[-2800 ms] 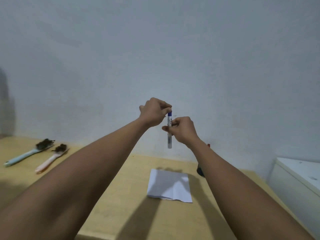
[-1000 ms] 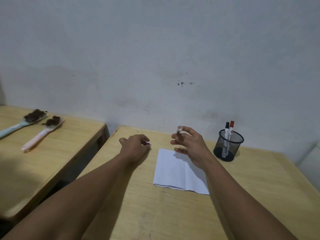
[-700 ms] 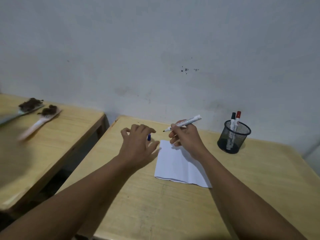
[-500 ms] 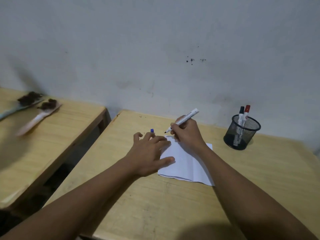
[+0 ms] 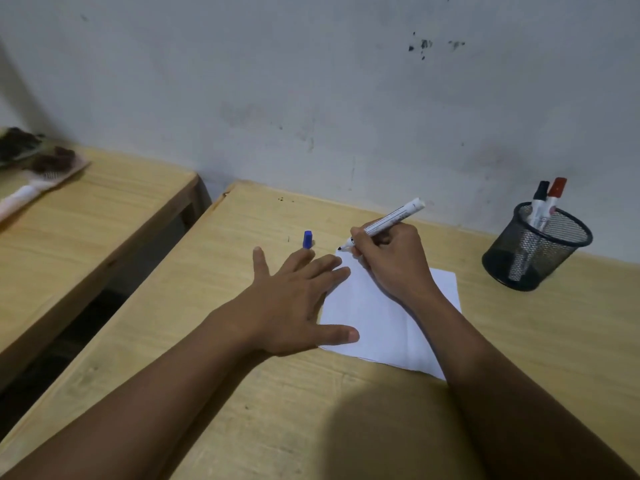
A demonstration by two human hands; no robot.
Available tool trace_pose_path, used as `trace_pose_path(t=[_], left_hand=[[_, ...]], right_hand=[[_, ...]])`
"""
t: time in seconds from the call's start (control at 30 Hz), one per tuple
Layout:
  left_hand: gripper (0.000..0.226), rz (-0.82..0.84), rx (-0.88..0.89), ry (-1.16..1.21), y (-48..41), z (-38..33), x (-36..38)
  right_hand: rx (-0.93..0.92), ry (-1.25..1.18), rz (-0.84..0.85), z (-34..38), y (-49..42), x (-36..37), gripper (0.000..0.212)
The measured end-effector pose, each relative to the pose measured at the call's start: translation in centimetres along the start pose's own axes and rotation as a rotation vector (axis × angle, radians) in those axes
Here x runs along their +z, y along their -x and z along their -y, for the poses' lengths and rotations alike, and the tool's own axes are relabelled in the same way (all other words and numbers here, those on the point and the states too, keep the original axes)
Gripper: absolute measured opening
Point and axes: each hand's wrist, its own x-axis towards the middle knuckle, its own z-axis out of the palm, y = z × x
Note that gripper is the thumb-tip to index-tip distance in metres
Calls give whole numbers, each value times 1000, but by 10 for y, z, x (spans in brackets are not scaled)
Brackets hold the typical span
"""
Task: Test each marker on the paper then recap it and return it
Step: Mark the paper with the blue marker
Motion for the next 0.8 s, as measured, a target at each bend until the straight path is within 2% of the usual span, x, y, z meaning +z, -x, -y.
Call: trace_pose_path(t=[0.4,0.8], left_hand=[[96,105,53,46,8,4,-9],[95,119,48,37,3,5,-6]], right_hand=[[-52,137,0,1,0,1,26],[-6,134,24,3,1,0,17]])
